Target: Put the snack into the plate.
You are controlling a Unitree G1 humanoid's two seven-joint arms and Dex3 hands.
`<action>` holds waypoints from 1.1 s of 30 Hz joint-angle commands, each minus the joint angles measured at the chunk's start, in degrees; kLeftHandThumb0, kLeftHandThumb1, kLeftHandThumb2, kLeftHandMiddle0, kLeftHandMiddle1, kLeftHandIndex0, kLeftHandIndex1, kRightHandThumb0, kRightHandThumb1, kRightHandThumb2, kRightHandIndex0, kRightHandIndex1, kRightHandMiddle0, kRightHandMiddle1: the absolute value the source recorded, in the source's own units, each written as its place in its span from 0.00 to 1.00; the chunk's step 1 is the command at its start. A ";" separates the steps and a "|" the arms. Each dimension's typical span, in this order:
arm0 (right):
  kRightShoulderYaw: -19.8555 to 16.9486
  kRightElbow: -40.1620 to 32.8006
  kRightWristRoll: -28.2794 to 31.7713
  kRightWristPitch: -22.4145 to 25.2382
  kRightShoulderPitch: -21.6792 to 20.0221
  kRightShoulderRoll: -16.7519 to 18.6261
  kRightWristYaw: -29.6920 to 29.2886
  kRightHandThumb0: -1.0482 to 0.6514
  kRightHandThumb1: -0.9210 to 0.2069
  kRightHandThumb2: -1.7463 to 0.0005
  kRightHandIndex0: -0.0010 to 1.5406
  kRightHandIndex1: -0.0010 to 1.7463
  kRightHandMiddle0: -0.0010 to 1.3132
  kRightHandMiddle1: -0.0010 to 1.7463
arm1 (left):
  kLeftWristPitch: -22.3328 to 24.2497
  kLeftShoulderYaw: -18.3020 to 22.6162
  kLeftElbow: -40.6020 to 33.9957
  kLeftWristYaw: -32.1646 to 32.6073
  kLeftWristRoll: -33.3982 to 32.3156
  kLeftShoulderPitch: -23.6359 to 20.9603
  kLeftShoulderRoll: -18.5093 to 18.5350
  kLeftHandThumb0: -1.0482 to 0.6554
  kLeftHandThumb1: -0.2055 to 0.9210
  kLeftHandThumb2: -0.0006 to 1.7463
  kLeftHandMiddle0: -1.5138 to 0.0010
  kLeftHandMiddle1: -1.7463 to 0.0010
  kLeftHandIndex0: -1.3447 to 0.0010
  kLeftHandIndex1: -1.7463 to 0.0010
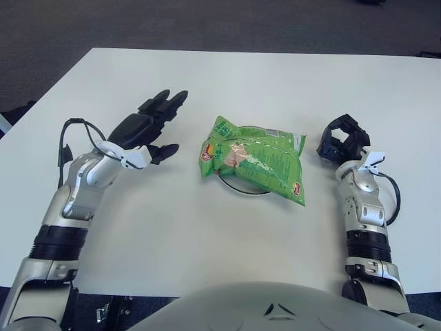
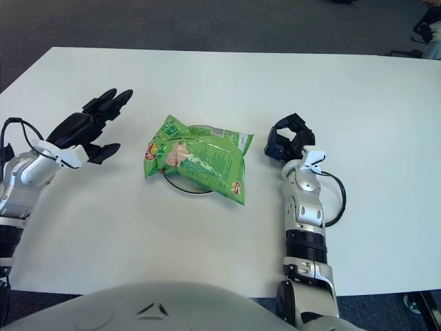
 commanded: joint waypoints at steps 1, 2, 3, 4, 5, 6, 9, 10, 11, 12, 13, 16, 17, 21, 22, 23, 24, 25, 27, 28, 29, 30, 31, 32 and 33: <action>-0.21 3.61 0.24 0.54 4.47 1.20 0.20 0.32 0.60 0.19 0.85 1.00 0.51 1.00 | -0.01 0.43 1.58 2.38 -0.61 -1.40 -0.67 0.00 1.00 0.59 1.00 1.00 1.00 1.00; -0.20 3.65 0.22 0.46 4.48 1.19 0.24 0.32 0.60 0.19 0.85 1.00 0.51 1.00 | 0.08 0.59 1.76 2.94 -0.89 -1.40 -1.07 0.00 1.00 0.60 1.00 1.00 1.00 1.00; -0.20 3.68 0.19 0.40 4.49 1.18 0.25 0.32 0.60 0.19 0.85 1.00 0.51 1.00 | 0.18 0.76 1.91 3.48 -1.29 -1.38 -1.51 0.00 1.00 0.60 1.00 1.00 1.00 1.00; -0.20 3.71 0.17 0.35 4.49 1.17 0.26 0.32 0.60 0.19 0.85 1.00 0.51 1.00 | 0.24 0.85 2.02 3.85 -1.56 -1.38 -1.78 0.00 1.00 0.60 1.00 1.00 1.00 1.00; -0.19 3.73 0.13 0.33 4.48 1.18 0.22 0.32 0.60 0.19 0.85 1.00 0.51 1.00 | 0.26 1.06 2.33 4.48 -2.18 -1.40 -2.38 0.00 1.00 0.60 1.00 1.00 1.00 1.00; -0.19 3.75 0.10 0.31 4.48 1.18 0.19 0.32 0.60 0.19 0.85 1.00 0.51 1.00 | 0.27 1.19 2.56 4.96 -2.62 -1.42 -2.79 0.00 1.00 0.60 1.00 1.00 1.00 1.00; -0.22 3.97 0.10 0.21 4.38 1.18 0.13 0.32 0.60 0.19 0.85 1.00 0.51 1.00 | -0.20 1.37 3.95 6.57 -3.89 -1.83 -4.14 0.00 1.00 0.61 1.00 1.00 1.00 1.00; -0.27 4.14 0.13 0.11 4.31 1.19 0.13 0.32 0.60 0.19 0.85 1.00 0.52 1.00 | -0.84 1.20 6.84 6.96 -4.89 -2.86 -4.82 0.00 1.00 0.61 1.00 1.00 1.00 1.00; -0.30 4.27 0.16 0.03 4.26 1.19 0.13 0.32 0.60 0.19 0.85 1.00 0.52 1.00 | -1.33 1.06 8.96 7.20 -5.57 -3.62 -5.26 0.00 1.00 0.62 1.00 1.00 1.00 1.00; -0.32 4.35 0.17 -0.03 4.23 1.19 0.13 0.32 0.60 0.19 0.85 1.00 0.52 1.00 | -1.78 0.93 10.50 7.38 -6.05 -4.17 -5.49 0.00 1.00 0.63 1.00 1.00 1.00 1.00; -0.33 4.42 0.18 -0.12 4.21 1.20 0.15 0.32 0.60 0.19 0.85 1.00 0.52 1.00 | -2.56 0.97 14.60 7.10 -7.58 -5.58 -6.03 0.00 1.00 0.63 1.00 1.00 1.00 1.00; -0.39 4.66 0.22 -0.35 4.19 1.09 0.30 0.32 0.60 0.19 0.85 1.00 0.52 1.00 | -2.79 1.80 20.46 5.43 -12.83 -7.50 -7.97 0.00 1.00 0.64 0.97 0.99 0.99 1.00; -0.40 4.71 0.23 -0.39 4.18 1.06 0.34 0.31 0.60 0.19 0.85 1.00 0.52 1.00 | -2.70 1.98 20.91 5.04 -14.10 -7.64 -8.38 0.00 1.00 0.64 0.96 0.97 1.00 0.96; -0.45 4.76 0.23 -0.36 4.17 1.02 0.33 0.31 0.61 0.19 0.85 1.00 0.52 1.00 | -2.15 2.36 22.19 4.47 -17.67 -8.15 -9.66 0.00 1.00 0.64 0.94 0.94 1.00 0.89; -0.46 4.68 0.24 -0.19 4.20 1.00 0.29 0.31 0.61 0.19 0.85 1.00 0.52 1.00 | -1.43 2.52 22.20 4.56 -18.62 -8.19 -10.40 0.00 1.00 0.64 0.92 0.93 1.00 0.87; -0.48 4.61 0.24 -0.07 4.21 0.99 0.27 0.31 0.61 0.19 0.85 1.00 0.52 1.00 | -0.98 2.59 22.21 4.65 -19.22 -8.21 -10.85 0.00 1.00 0.64 0.92 0.83 1.00 0.82; -0.47 4.52 0.22 0.10 4.22 0.99 0.23 0.31 0.61 0.19 0.85 1.00 0.52 1.00 | -0.03 2.68 22.08 5.10 -19.87 -8.27 -11.84 0.00 1.00 0.64 0.93 0.78 1.00 0.80; -0.46 4.48 0.21 0.19 4.22 0.99 0.20 0.31 0.61 0.19 0.85 1.00 0.52 1.00 | 0.57 2.70 22.00 5.41 -20.25 -8.31 -12.44 0.01 1.00 0.63 0.91 0.66 1.00 0.71; -0.45 4.39 0.23 0.30 4.24 0.99 0.24 0.31 0.61 0.19 0.85 1.00 0.52 1.00 | 2.89 3.36 21.45 6.07 -22.39 -8.29 -14.61 0.03 1.00 0.63 0.88 0.51 1.00 0.56; -0.45 4.38 0.24 0.31 4.25 0.98 0.26 0.31 0.61 0.19 0.85 1.00 0.52 1.00 | 3.51 3.56 21.25 6.15 -22.95 -8.26 -15.08 0.04 1.00 0.63 0.86 0.41 1.00 0.43; -0.44 4.37 0.26 0.31 4.25 0.97 0.28 0.31 0.61 0.19 0.85 1.00 0.52 1.00 | 4.44 3.93 20.92 6.23 -23.82 -8.23 -15.73 0.05 1.00 0.63 0.84 0.35 1.00 0.34; -0.42 4.38 0.24 0.27 4.27 0.95 0.31 0.31 0.61 0.19 0.85 1.00 0.52 1.00 | 6.53 4.71 20.08 6.57 -25.55 -8.15 -16.90 0.06 1.00 0.62 0.82 0.29 1.00 0.26; -0.40 4.38 0.23 0.24 4.28 0.93 0.34 0.31 0.61 0.19 0.85 1.00 0.52 1.00 | 8.14 5.28 19.41 6.83 -26.83 -8.08 -17.77 0.07 1.00 0.62 0.80 0.26 0.99 0.23; -0.38 4.40 0.22 0.20 4.29 0.90 0.36 0.31 0.61 0.19 0.85 1.00 0.52 1.00 | 9.87 5.81 18.64 7.23 -27.97 -8.00 -18.67 0.09 1.00 0.62 0.77 0.22 0.97 0.18; -0.37 4.40 0.21 0.17 4.30 0.89 0.37 0.31 0.61 0.19 0.85 1.00 0.52 1.00 | 11.02 6.11 18.05 7.47 -28.58 -7.92 -19.18 0.11 1.00 0.61 0.73 0.19 0.95 0.14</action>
